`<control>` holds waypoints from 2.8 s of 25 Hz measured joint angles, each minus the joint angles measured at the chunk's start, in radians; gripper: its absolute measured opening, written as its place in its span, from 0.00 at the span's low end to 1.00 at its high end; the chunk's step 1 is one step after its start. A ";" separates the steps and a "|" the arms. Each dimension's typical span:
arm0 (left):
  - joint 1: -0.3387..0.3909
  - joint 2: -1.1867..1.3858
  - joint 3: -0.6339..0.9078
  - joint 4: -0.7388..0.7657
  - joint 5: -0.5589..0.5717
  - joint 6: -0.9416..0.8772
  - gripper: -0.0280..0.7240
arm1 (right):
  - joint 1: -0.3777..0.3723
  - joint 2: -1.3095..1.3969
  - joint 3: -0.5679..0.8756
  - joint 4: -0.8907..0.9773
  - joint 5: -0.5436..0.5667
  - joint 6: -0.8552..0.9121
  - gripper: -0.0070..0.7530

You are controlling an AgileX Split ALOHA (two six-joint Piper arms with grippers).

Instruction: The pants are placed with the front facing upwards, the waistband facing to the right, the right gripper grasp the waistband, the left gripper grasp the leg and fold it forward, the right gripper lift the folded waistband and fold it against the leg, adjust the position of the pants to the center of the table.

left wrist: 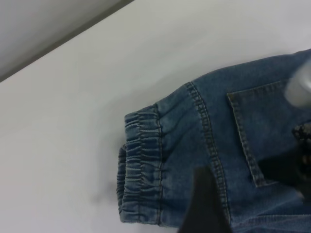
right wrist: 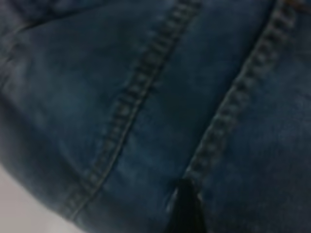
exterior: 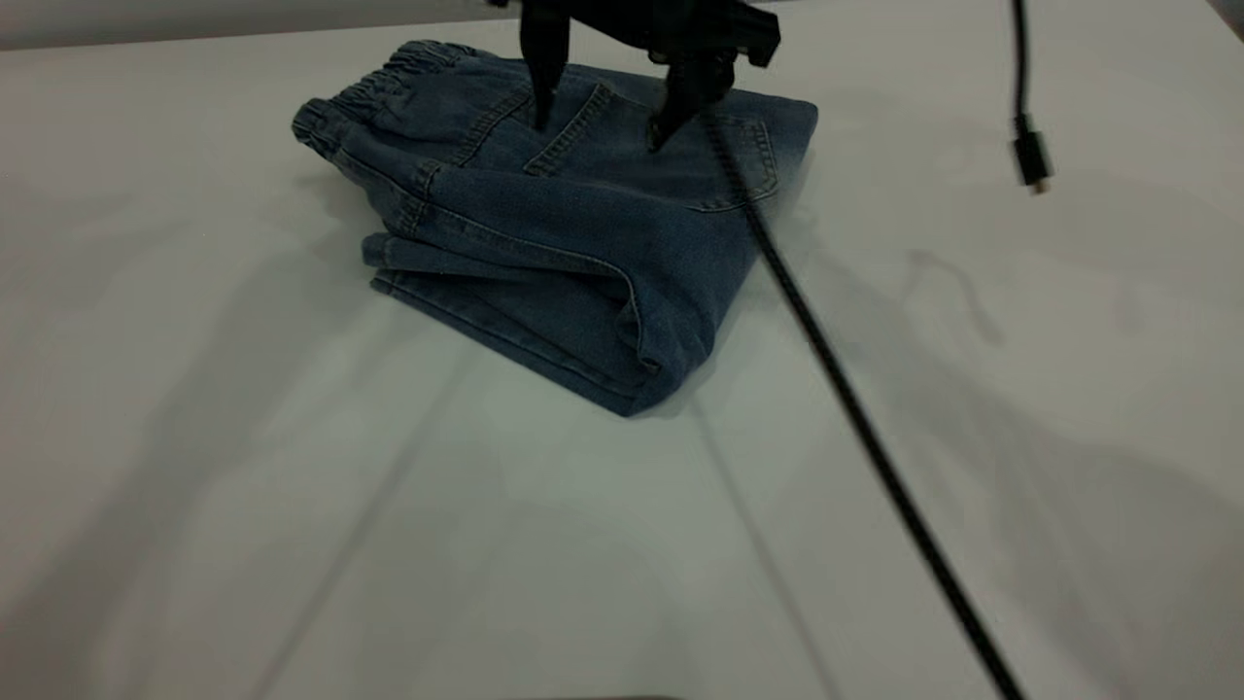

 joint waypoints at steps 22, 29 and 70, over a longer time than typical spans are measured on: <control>0.000 -0.001 0.000 -0.016 0.063 -0.031 0.66 | 0.009 0.168 -0.100 0.163 0.004 0.391 0.70; 0.000 -0.001 0.000 -0.016 0.063 -0.031 0.66 | 0.041 0.168 -0.107 0.123 0.059 0.240 0.70; 0.039 -0.221 0.000 0.031 0.155 -0.025 0.66 | 0.237 -0.187 -0.190 -0.454 0.365 -0.251 0.65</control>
